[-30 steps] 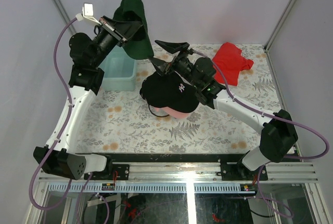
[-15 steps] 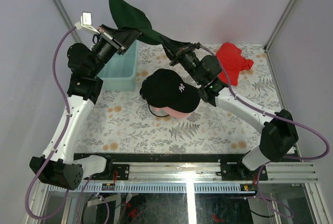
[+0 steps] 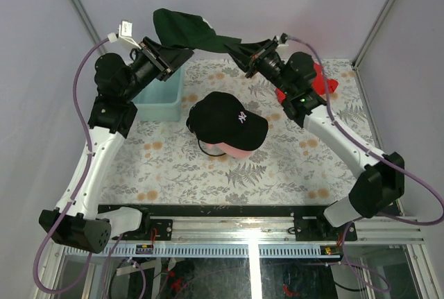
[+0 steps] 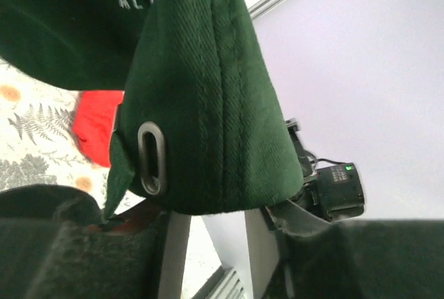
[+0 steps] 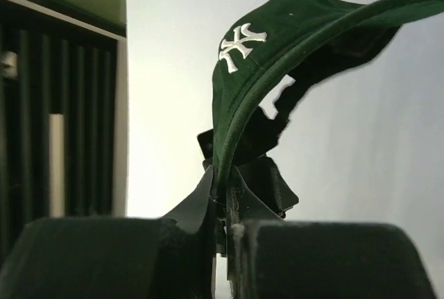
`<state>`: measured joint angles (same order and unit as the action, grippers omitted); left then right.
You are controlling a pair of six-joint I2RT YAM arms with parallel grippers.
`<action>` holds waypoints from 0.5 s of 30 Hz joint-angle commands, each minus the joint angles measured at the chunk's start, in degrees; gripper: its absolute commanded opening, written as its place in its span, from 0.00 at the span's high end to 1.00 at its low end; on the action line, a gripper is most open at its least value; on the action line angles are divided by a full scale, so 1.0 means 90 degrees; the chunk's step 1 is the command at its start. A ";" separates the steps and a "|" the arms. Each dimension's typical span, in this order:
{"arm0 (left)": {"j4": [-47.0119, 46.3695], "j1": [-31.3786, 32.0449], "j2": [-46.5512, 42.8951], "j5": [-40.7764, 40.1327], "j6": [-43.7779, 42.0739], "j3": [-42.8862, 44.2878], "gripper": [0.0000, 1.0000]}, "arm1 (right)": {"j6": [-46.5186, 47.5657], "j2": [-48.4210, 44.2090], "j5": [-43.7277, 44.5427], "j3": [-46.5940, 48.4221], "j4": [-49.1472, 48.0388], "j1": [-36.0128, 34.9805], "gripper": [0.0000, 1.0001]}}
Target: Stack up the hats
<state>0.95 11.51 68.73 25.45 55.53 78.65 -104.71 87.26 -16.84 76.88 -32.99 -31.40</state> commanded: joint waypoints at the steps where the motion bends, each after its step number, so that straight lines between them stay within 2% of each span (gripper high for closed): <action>1: -0.0098 -0.0114 -0.0022 0.0356 0.0459 -0.0360 0.57 | 0.2016 -0.0704 -0.0490 0.0815 0.1199 0.0090 1.00; 3: -0.0690 -0.0125 -0.0096 0.0474 0.0987 -0.0722 0.48 | 0.2387 -0.0809 -0.0414 0.0879 0.1584 0.0090 1.00; 5: -0.1369 -0.0131 -0.0135 0.0674 0.1501 -0.1035 0.44 | 0.2712 -0.0936 -0.0287 0.0854 0.1829 0.0090 1.00; 9: -0.1662 -0.0062 -0.0159 0.0818 0.1869 -0.1201 0.39 | 0.3015 -0.1082 -0.0106 0.0785 0.2022 0.0090 1.00; 15: -0.2234 0.0064 -0.0427 0.1064 0.2442 -0.1524 0.38 | 0.3498 -0.1224 0.0303 0.0832 0.2320 0.0090 1.00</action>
<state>-9.82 11.27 67.79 31.88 72.29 66.13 -79.48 78.70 -16.82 81.91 -13.76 -30.26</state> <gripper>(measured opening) 0.613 0.031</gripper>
